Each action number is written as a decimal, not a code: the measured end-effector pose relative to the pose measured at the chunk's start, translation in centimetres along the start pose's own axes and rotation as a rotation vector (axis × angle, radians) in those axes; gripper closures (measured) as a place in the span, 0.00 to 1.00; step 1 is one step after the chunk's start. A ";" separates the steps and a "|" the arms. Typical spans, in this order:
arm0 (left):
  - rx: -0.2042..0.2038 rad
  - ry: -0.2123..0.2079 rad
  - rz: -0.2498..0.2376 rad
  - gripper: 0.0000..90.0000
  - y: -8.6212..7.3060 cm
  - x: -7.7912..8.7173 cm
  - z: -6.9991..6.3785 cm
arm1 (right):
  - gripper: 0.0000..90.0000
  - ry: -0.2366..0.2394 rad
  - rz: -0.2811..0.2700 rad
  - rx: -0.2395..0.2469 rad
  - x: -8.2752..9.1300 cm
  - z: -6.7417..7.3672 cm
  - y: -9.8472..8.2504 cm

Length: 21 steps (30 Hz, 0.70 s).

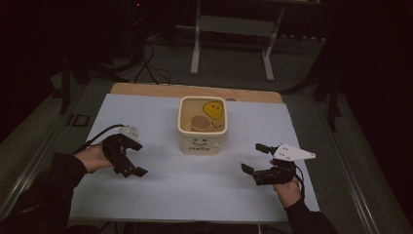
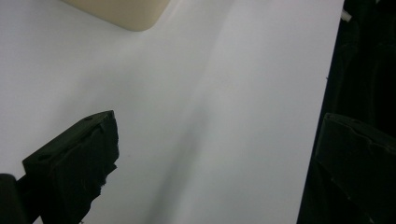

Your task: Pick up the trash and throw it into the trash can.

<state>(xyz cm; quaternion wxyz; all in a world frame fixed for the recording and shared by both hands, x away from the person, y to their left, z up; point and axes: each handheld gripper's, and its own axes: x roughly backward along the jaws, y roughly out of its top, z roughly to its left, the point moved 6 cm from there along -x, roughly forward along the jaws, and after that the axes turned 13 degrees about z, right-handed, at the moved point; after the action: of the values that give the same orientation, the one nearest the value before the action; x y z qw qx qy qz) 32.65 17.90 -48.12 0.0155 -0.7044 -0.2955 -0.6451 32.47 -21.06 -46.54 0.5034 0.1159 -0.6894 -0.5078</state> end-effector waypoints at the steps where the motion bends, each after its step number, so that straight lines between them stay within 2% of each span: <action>1: -0.006 -0.008 -0.001 0.01 -0.1 -0.3 -0.3 | 0.11 0.000 0.000 0.000 0.0 0.0 0.0; 4: -0.001 -0.001 0.006 0.01 -0.4 -1.0 -0.6 | 0.11 0.000 0.001 -0.002 0.0 0.0 0.0; 5: -0.004 -0.020 -0.003 0.01 -0.5 -1.5 -1.0 | 0.11 0.001 0.000 -0.002 0.0 -0.1 0.0; 9: 0.015 -0.046 -0.028 0.01 -0.7 -2.2 -1.5 | 0.11 0.001 0.001 0.000 -0.1 0.0 0.0; 11: 0.020 -0.040 -0.041 0.01 -0.8 -2.7 -1.8 | 0.11 0.001 0.001 -0.002 -0.1 0.0 -0.1; 16: 0.012 -0.062 -0.068 0.01 -1.0 -3.6 -2.5 | 0.11 -0.002 0.001 -0.001 0.0 -0.1 -0.1; 19: 0.020 -0.066 -0.118 0.01 -1.1 -4.2 -2.8 | 0.11 -0.002 0.002 0.003 0.0 0.0 -0.1; 21: 0.023 -0.072 -0.134 0.01 -1.3 -4.4 -3.0 | 0.11 -0.004 0.002 0.004 0.0 0.0 -0.1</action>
<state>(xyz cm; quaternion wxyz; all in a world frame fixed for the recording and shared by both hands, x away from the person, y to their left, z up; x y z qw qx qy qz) 29.41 15.98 -52.15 -0.0305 -0.7057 -0.3496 -0.6155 32.44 -21.10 -46.63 0.5025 0.1152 -0.6915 -0.5060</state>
